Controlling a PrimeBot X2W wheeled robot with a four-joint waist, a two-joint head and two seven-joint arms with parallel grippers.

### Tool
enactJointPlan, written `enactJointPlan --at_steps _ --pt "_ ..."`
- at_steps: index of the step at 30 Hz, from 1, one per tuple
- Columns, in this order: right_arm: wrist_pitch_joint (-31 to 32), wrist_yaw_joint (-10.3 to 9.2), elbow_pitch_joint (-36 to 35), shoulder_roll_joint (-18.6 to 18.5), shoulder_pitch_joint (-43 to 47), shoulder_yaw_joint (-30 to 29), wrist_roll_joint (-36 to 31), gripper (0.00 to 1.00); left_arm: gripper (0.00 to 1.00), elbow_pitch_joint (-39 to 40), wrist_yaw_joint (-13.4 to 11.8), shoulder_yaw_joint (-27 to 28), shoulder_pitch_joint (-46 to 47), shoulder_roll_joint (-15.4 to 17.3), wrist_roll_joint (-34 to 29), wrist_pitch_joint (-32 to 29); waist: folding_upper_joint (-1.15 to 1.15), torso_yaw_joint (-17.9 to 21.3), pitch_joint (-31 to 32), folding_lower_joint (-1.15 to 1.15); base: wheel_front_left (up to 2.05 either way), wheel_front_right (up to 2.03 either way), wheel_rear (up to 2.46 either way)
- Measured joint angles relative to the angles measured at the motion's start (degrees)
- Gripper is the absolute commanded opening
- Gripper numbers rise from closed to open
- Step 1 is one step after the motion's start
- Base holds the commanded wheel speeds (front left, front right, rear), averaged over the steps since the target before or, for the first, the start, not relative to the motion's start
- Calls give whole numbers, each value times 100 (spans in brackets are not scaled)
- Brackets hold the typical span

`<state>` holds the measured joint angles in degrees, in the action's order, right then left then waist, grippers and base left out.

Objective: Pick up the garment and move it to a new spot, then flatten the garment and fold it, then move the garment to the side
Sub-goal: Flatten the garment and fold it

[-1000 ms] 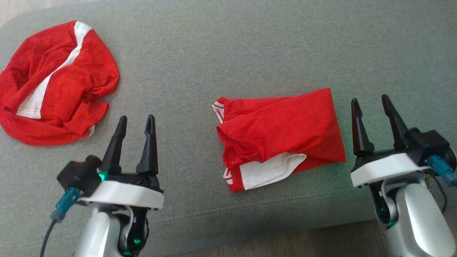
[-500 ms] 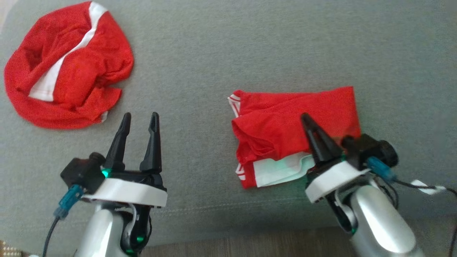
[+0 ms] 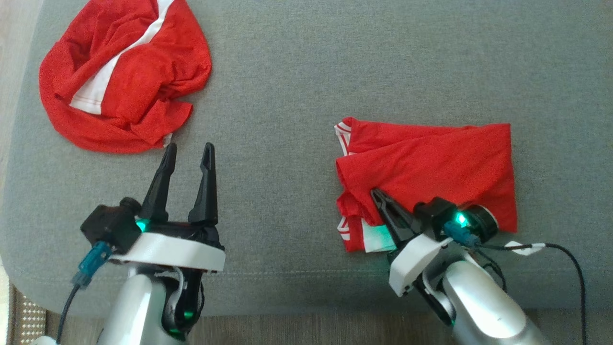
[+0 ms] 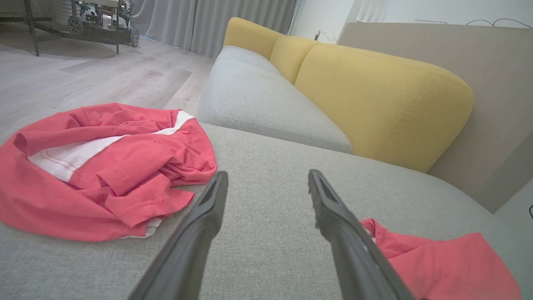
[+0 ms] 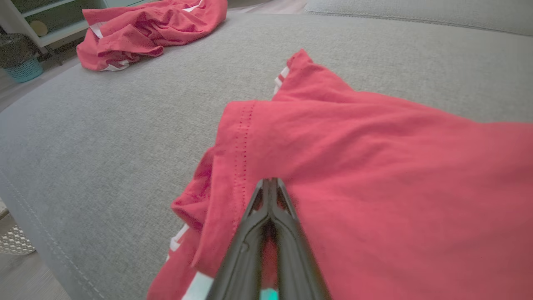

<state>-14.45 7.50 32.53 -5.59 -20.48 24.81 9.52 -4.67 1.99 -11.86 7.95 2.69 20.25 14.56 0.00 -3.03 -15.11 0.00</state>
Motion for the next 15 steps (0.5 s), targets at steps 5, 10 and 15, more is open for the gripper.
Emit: enactJointPlan --at_steps 5,10,15 --pt "-1 0 -15 44 20 191 156 0 100 -4 -4 12 -1 0 0 0 0 33 21 0 0 0 0" --pt "-2 0 240 60 15 517 339 0 100 -4 -5 0 -1 0 0 0 0 124 19 0 0 0 0" --pt "-1 0 -191 91 2 154 461 0 100 -3 -4 22 0 0 -26 0 0 281 0 0 0 0 0"
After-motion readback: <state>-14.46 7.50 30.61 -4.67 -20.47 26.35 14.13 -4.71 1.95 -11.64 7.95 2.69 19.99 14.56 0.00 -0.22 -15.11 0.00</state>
